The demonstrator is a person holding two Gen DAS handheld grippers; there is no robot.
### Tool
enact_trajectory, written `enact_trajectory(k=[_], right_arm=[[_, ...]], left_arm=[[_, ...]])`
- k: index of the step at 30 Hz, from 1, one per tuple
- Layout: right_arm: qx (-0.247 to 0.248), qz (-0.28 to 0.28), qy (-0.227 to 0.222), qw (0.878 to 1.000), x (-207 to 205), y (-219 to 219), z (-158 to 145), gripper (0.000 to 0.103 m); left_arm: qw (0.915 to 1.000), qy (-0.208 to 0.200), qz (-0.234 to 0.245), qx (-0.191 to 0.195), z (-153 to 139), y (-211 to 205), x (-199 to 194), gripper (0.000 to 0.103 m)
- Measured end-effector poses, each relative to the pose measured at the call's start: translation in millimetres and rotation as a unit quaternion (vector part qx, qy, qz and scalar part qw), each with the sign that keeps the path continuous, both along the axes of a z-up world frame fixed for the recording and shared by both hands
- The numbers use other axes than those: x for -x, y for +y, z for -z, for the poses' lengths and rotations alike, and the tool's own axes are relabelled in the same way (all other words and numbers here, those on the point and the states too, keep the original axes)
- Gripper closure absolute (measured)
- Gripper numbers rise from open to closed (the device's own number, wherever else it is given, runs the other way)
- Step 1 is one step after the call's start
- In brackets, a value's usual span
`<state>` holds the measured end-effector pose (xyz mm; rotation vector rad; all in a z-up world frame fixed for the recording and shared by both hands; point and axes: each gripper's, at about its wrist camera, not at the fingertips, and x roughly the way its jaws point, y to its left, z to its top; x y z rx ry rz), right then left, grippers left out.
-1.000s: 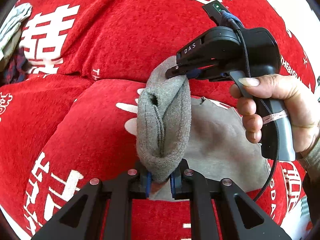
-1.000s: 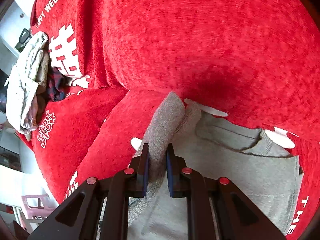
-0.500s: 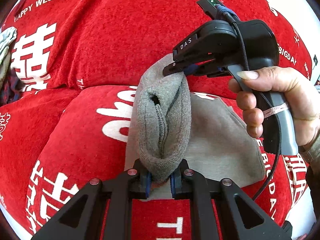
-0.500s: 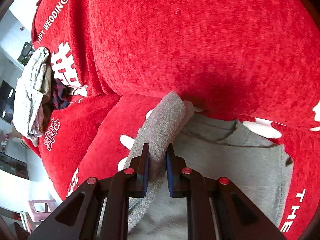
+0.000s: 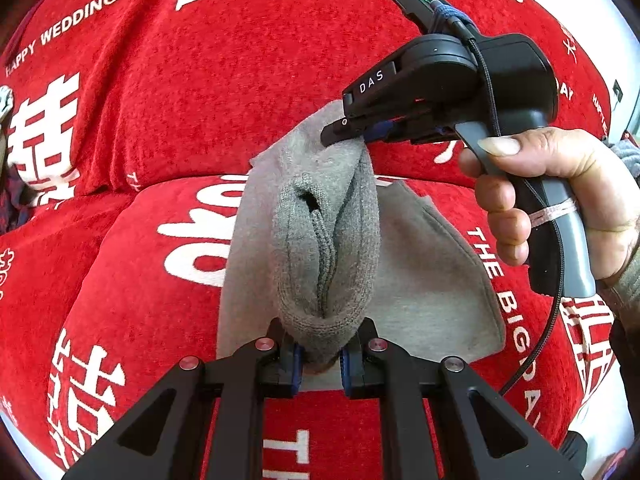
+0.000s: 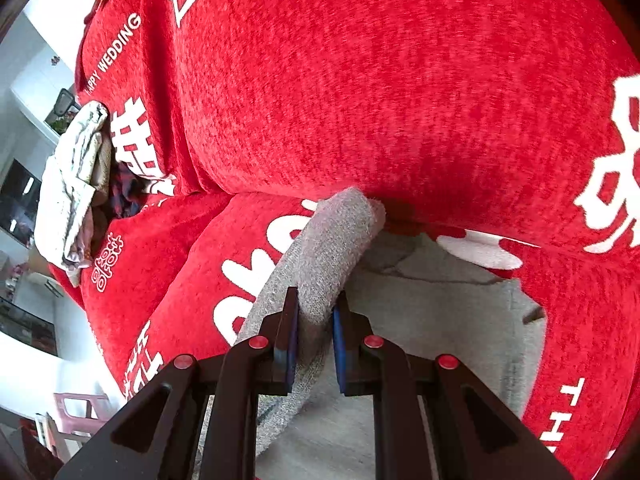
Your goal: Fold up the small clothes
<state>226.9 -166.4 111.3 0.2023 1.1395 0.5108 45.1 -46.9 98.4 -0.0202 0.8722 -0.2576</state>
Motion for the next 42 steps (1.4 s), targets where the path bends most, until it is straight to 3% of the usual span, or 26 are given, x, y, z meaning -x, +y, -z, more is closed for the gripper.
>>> enact_trajectory(k=[24,42], right_arm=[[-0.036,0.026,-0.007,0.999,11,-92,12,0.087],[-0.054,0.054,0.012,0.997,19,-152,64,0.087]], left_arm=[[0.9965,0.001,0.065,-0.053,4,-97,9,0.088],[0.9866,0.019,0.105,-0.124,42,-170,12,0.088]])
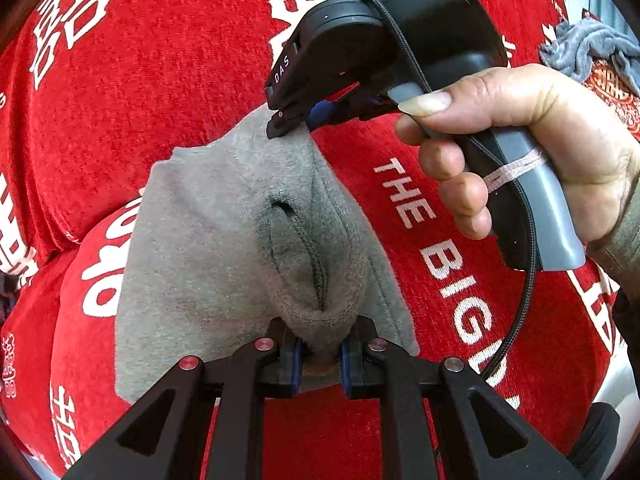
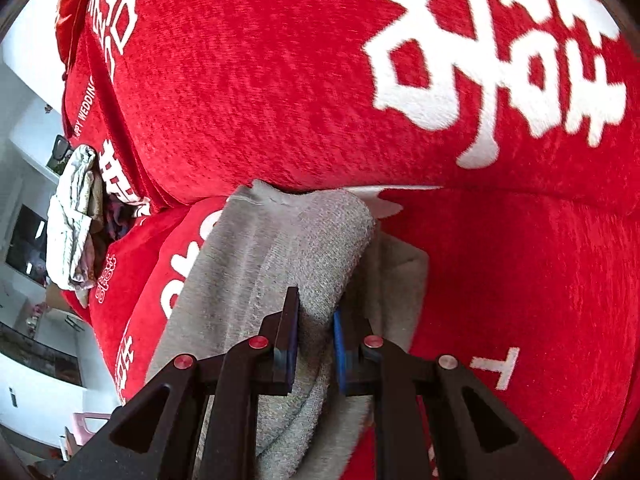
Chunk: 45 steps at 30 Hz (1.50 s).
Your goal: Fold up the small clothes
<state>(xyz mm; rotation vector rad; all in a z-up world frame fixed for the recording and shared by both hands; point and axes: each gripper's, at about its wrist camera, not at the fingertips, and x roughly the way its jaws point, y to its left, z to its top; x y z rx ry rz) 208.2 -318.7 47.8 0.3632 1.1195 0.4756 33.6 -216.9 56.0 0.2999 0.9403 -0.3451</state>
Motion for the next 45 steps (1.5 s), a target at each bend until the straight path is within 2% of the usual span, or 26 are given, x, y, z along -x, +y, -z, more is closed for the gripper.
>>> enact_trajectory(k=[9,14,16,17,18,22,26,29,33,37,40,41,42,43,45], right_arm=[[0.017,0.015,0.015,1.000,0,-9,26,0.087],[0.035,0.017,0.011,0.999,3,-1,24,0.085],[0.029,0.022,0.014,0.999,5,-3,20,0.079],[0.022,0.023,0.014,0.999,7,-5,16,0.078],[0.017,0.022,0.009,1.000,11,-7,11,0.076],[0.013,0.037,-0.016,0.999,31,-13,-11,0.060],[0.007,0.045,-0.038,0.998,59,-11,-32,0.056],[0.001,0.028,-0.058,0.998,92,-2,-41,0.056],[-0.021,0.000,-0.073,0.997,130,20,-45,0.056],[0.008,0.012,-0.080,0.997,155,41,-40,0.056],[0.038,0.020,-0.052,0.998,154,49,-24,0.053],[0.065,0.026,-0.044,0.997,153,52,-17,0.053],[0.075,0.024,-0.034,0.996,153,54,-9,0.070],[0.070,0.024,-0.026,0.997,155,53,-5,0.097],[0.035,0.044,-0.034,0.998,164,40,-5,0.097]], left_arm=[[0.9999,0.003,0.002,-0.013,13,-9,-4,0.088],[1.0000,0.007,0.002,-0.005,17,-7,-4,0.087],[0.9999,0.013,0.004,0.002,16,-5,-3,0.069],[0.9997,0.020,0.008,0.012,15,-3,-4,0.047],[0.9996,0.021,0.007,0.019,13,-2,-2,0.034],[0.9997,0.010,0.010,0.021,5,1,9,0.034],[0.9991,0.011,0.023,0.034,-5,20,27,0.034],[0.9983,0.007,0.021,0.054,-15,49,40,0.034],[0.9976,-0.003,-0.028,0.064,-21,102,37,0.034],[0.9915,-0.002,-0.107,0.074,-16,150,14,0.034],[0.9871,0.009,-0.132,0.091,-10,165,5,0.034],[0.9867,0.010,-0.134,0.091,-9,166,3,0.034],[0.9865,0.011,-0.137,0.089,-7,165,1,0.034],[0.9866,0.011,-0.139,0.086,-6,165,0,0.034],[0.9864,0.013,-0.141,0.082,-3,166,-2,0.034]])
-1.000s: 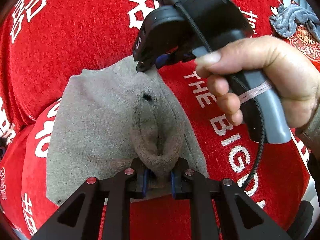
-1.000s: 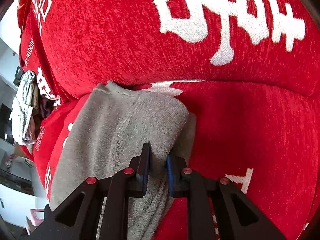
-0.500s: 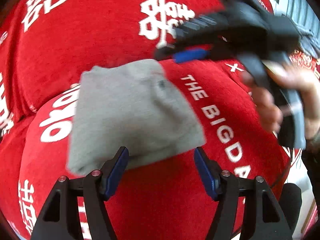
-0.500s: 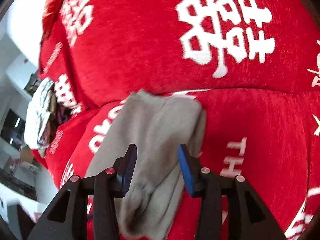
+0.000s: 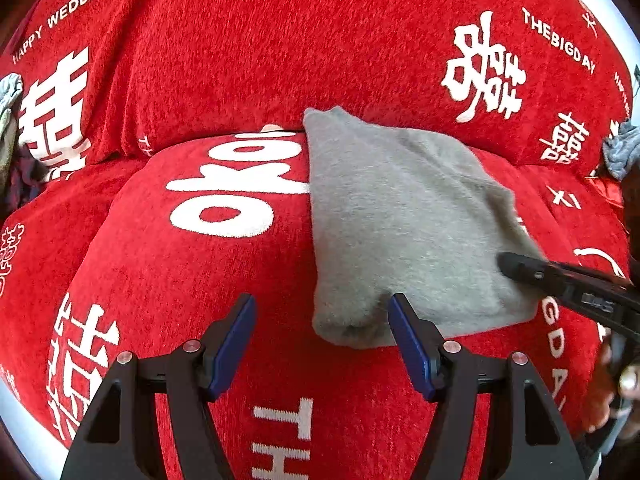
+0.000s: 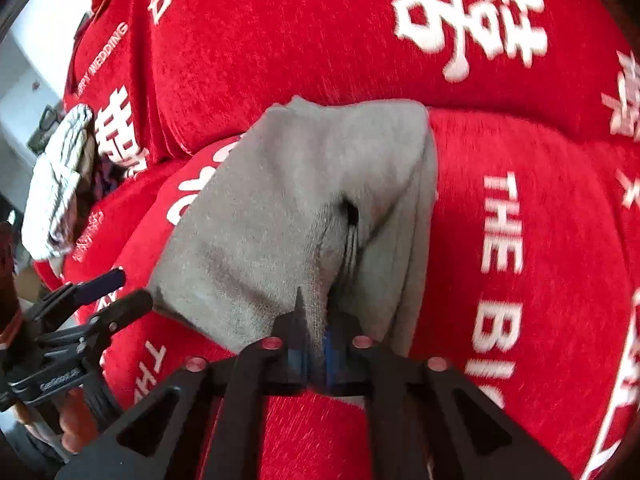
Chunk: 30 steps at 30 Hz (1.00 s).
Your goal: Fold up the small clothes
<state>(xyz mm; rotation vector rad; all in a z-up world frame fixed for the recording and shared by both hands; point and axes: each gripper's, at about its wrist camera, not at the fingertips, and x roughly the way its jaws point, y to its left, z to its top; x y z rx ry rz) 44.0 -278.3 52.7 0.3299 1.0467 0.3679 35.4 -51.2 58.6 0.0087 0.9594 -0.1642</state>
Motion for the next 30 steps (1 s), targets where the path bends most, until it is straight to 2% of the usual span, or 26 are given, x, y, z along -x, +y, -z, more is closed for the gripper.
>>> enact_trajectory(k=[2,4,6,8,11,14,15,16,17,18,20,23,24,25,26,27,29,30], right_arm=[[-0.008,0.015,-0.009,1.000,10,-11,0,0.098],[-0.012,0.033,0.001,0.999,19,-19,9,0.098],[-0.017,0.033,0.016,0.999,23,-21,23,0.098],[-0.020,0.036,0.009,0.999,26,-21,24,0.098],[-0.033,0.035,-0.008,0.999,27,-25,6,0.093],[-0.027,0.031,-0.071,0.997,29,-25,-28,0.090],[-0.034,0.028,-0.088,0.995,26,-23,-38,0.078],[-0.040,0.024,-0.095,0.994,21,-19,-44,0.053],[-0.046,0.018,-0.098,0.994,14,-14,-46,0.040],[-0.055,0.009,-0.099,0.994,6,-9,-45,0.032],[-0.070,-0.007,-0.076,0.995,-11,0,-35,0.033],[-0.079,-0.011,-0.025,0.997,-36,6,-7,0.040],[-0.070,-0.005,-0.019,0.997,-39,5,-3,0.043],[-0.051,0.011,-0.015,0.999,-42,-1,3,0.050],[-0.051,0.023,-0.016,0.998,-41,-6,6,0.058],[-0.062,0.031,-0.014,0.997,-41,-12,9,0.067],[-0.097,0.038,-0.010,0.995,-38,-25,17,0.068],[-0.098,0.034,-0.013,0.995,-36,-25,18,0.069]], left_arm=[[0.9999,0.011,0.000,-0.002,7,0,-5,0.034],[0.9996,0.026,0.006,-0.003,15,-1,-9,0.034],[0.9994,0.030,0.012,-0.011,21,-3,-8,0.034],[0.9991,0.031,0.020,-0.019,22,-6,-5,0.034],[0.9994,0.008,0.033,-0.012,2,-4,-1,0.034],[0.9993,-0.014,0.035,-0.005,-17,-3,-9,0.034],[0.9994,-0.017,0.030,-0.007,-21,-4,-17,0.034],[0.9995,-0.016,0.026,-0.009,-23,-6,-25,0.034],[0.9996,-0.010,0.024,-0.009,-23,-9,-33,0.034],[0.9997,-0.002,0.025,-0.004,-21,-12,-43,0.034],[0.9997,0.014,0.022,0.001,-14,-16,-57,0.034],[0.9994,0.031,0.013,0.002,0,-19,-71,0.034],[0.9994,0.032,0.014,0.005,4,-18,-71,0.034],[0.9992,0.033,0.016,0.013,8,-17,-73,0.034],[0.9990,0.036,0.017,0.019,11,-16,-74,0.030],[0.9991,0.036,0.010,0.019,15,-13,-76,0.018],[0.9992,0.039,-0.001,0.006,26,-10,-79,0.008],[0.9986,0.052,0.003,0.009,34,-10,-81,0.008]])
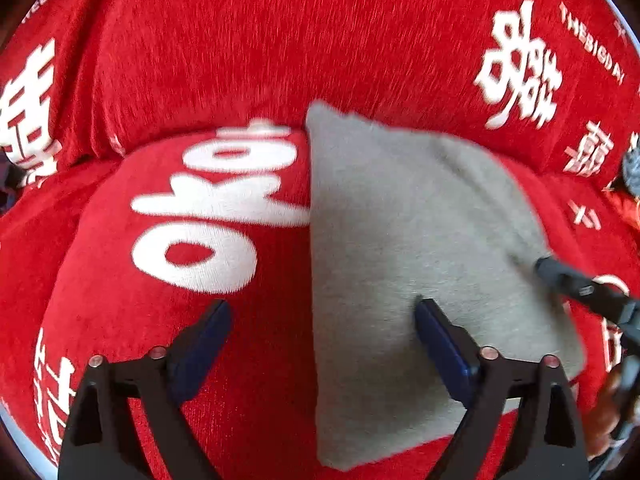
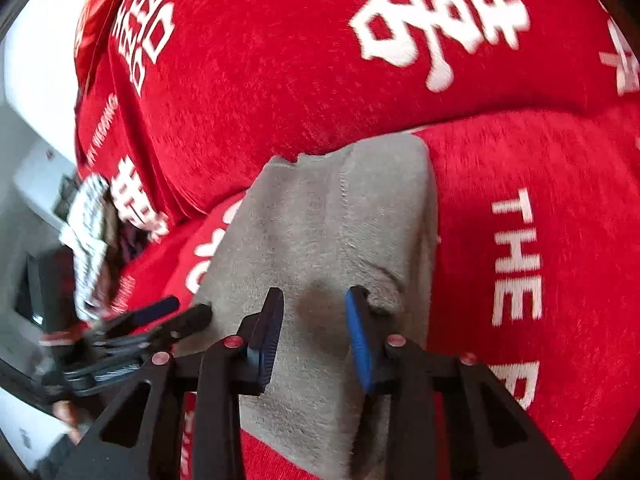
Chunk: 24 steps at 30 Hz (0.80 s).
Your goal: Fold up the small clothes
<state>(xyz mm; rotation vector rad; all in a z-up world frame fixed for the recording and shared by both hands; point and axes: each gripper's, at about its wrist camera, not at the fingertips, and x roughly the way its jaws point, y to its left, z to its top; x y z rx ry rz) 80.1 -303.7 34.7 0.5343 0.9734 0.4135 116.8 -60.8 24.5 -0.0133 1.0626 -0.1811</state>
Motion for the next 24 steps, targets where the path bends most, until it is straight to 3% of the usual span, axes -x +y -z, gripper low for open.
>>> enact_trajectory(k=[3,6,8,9,15,21,24], right_arm=[[0.055,-0.017,-0.011,0.998,4,7,-9,0.068],[0.063,0.008,-0.019,0.998,9,-5,-26,0.067],[0.114,0.049,-0.021,0.992,12,-15,-38,0.043],[0.125,0.065,-0.028,0.990,13,-22,-43,0.026],[0.058,0.072,0.008,0.996,0,-41,-34,0.025],[0.002,0.054,0.066,0.996,-21,-24,5,0.025],[-0.006,0.043,0.089,0.995,-29,-15,24,0.025]], left_arm=[[0.9997,0.003,0.003,0.023,-3,8,0,0.008],[0.9995,-0.009,0.006,0.028,-16,19,0,0.008],[0.9994,-0.010,0.003,0.034,-20,30,-6,0.008],[0.9988,-0.002,0.001,0.048,-22,38,-12,0.008],[0.9894,0.057,0.011,0.133,-15,54,-36,0.009],[0.9867,0.092,0.055,0.122,9,15,-44,0.009],[0.9819,0.108,0.058,0.144,20,6,-48,0.009]])
